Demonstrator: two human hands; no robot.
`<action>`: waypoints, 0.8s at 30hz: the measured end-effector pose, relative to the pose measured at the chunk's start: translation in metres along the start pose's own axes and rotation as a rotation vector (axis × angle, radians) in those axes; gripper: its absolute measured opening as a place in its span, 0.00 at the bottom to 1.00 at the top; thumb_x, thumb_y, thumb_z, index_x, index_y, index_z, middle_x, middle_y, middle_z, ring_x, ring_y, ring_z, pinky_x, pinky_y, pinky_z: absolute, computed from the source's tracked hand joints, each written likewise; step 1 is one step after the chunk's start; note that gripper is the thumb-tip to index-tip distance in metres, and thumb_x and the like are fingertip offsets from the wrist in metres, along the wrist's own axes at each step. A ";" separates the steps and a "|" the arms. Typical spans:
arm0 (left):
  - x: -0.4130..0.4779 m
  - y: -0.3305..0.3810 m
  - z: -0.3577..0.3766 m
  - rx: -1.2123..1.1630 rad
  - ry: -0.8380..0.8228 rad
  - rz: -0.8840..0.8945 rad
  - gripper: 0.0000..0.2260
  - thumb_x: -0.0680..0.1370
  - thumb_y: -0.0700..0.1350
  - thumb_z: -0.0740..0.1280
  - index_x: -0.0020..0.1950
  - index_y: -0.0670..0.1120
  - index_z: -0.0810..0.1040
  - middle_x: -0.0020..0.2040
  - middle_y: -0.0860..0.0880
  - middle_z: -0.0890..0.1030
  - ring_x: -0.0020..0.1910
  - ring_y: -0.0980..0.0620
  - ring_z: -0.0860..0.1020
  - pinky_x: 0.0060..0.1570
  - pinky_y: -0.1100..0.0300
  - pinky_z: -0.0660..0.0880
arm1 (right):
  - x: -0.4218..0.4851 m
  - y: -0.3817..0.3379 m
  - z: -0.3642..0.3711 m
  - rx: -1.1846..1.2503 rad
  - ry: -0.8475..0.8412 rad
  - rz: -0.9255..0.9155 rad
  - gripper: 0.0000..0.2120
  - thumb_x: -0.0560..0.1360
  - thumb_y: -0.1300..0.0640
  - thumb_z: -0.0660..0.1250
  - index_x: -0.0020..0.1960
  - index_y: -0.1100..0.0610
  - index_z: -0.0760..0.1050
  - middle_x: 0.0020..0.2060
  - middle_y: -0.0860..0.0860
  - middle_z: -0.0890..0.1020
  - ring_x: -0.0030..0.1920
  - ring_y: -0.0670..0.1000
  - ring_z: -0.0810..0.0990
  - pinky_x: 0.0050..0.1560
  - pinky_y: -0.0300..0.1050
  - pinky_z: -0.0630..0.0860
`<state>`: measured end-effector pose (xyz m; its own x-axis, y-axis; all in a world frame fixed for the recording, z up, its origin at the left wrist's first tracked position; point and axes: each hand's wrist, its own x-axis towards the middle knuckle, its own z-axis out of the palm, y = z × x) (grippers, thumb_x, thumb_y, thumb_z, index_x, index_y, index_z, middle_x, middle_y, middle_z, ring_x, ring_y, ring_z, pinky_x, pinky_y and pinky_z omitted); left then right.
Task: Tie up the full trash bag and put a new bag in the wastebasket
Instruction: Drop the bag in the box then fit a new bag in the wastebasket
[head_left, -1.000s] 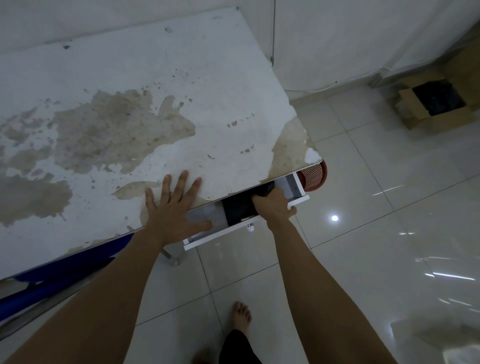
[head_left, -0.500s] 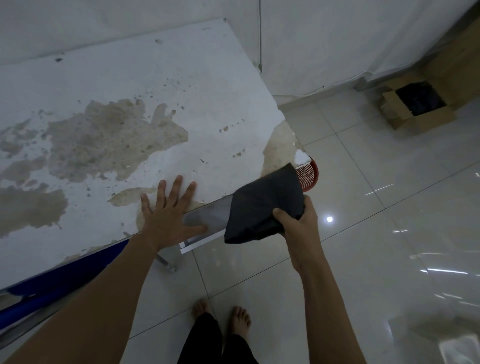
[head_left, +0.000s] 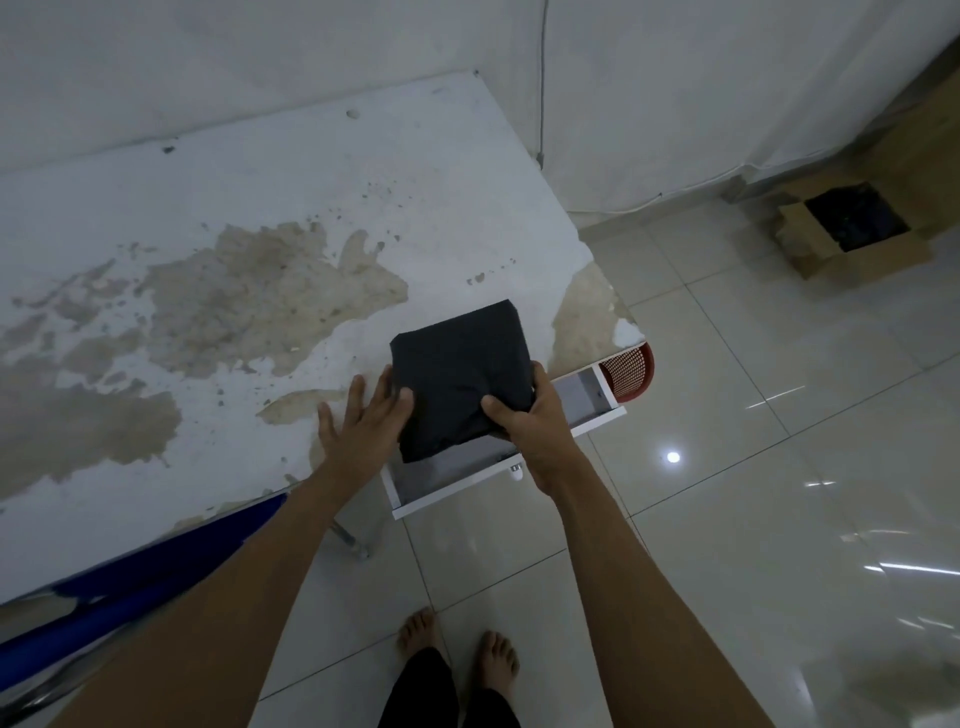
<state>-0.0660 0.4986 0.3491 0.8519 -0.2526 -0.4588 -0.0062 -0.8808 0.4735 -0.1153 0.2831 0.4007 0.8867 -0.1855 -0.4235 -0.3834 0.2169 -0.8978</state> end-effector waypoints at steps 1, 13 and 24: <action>-0.002 0.002 -0.002 0.014 -0.034 -0.009 0.24 0.82 0.65 0.49 0.78 0.66 0.48 0.82 0.56 0.46 0.79 0.55 0.37 0.70 0.47 0.24 | 0.002 0.001 0.004 -0.042 -0.001 -0.007 0.19 0.75 0.62 0.73 0.58 0.45 0.71 0.54 0.47 0.80 0.54 0.50 0.81 0.48 0.44 0.84; -0.001 0.001 -0.002 -0.177 0.410 -0.093 0.34 0.81 0.60 0.60 0.80 0.46 0.54 0.79 0.44 0.61 0.78 0.45 0.55 0.74 0.41 0.50 | -0.029 0.051 0.002 -0.428 0.717 -0.015 0.14 0.79 0.63 0.66 0.64 0.58 0.72 0.59 0.55 0.78 0.60 0.54 0.77 0.64 0.54 0.76; 0.010 -0.012 0.020 0.370 0.544 -0.014 0.26 0.80 0.62 0.53 0.79 0.59 0.60 0.79 0.43 0.61 0.76 0.37 0.61 0.65 0.31 0.59 | -0.033 0.108 0.008 0.377 0.473 0.483 0.17 0.86 0.55 0.55 0.73 0.55 0.67 0.66 0.52 0.71 0.66 0.57 0.74 0.68 0.56 0.73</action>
<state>-0.0675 0.4986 0.3239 0.9958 -0.0869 0.0283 -0.0900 -0.9866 0.1363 -0.1844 0.3208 0.3185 0.4061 -0.3587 -0.8405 -0.5107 0.6736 -0.5342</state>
